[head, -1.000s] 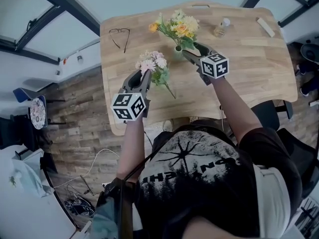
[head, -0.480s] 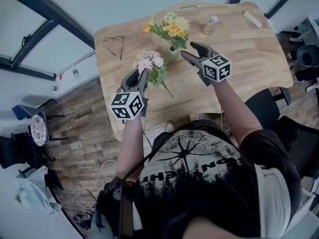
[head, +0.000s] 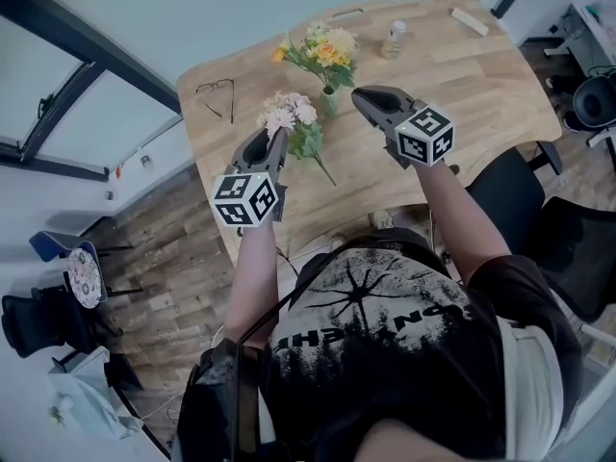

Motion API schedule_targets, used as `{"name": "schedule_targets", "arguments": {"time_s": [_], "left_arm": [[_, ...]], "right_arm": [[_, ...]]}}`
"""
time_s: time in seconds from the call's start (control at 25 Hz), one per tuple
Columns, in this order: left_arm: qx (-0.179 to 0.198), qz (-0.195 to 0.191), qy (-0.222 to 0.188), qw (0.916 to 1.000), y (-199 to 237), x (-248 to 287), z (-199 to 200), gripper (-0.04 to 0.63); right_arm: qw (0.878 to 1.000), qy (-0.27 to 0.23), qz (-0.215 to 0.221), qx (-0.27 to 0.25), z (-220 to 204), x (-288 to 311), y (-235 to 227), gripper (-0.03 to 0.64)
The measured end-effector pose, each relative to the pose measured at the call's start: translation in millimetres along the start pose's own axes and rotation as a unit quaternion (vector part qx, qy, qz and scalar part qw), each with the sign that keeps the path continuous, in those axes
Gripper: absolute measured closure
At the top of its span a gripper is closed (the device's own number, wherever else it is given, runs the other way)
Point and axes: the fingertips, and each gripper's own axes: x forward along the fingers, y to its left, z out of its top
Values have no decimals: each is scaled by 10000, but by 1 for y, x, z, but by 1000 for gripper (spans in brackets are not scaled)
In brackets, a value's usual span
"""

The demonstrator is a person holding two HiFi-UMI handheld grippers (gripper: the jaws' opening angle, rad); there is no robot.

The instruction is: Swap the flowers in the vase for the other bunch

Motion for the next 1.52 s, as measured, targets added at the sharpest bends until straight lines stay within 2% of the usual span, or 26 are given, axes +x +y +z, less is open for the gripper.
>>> {"name": "schedule_targets", "arguments": {"time_s": [0.16, 0.52, 1.12, 1.52], "left_arm": [[93, -105, -1, 9999, 1, -7, 3, 499], [222, -268, 21, 9994, 0, -19, 2, 499], [334, -333, 78, 9989, -4, -24, -2, 499], [317, -355, 86, 9988, -4, -25, -3, 499]], "right_arm": [[9999, -90, -45, -30, 7, -8, 20, 585], [9992, -233, -231, 238, -1, -24, 42, 584], [9998, -141, -116, 122, -7, -22, 62, 584], [9996, -143, -189, 174, -8, -21, 62, 585]]}}
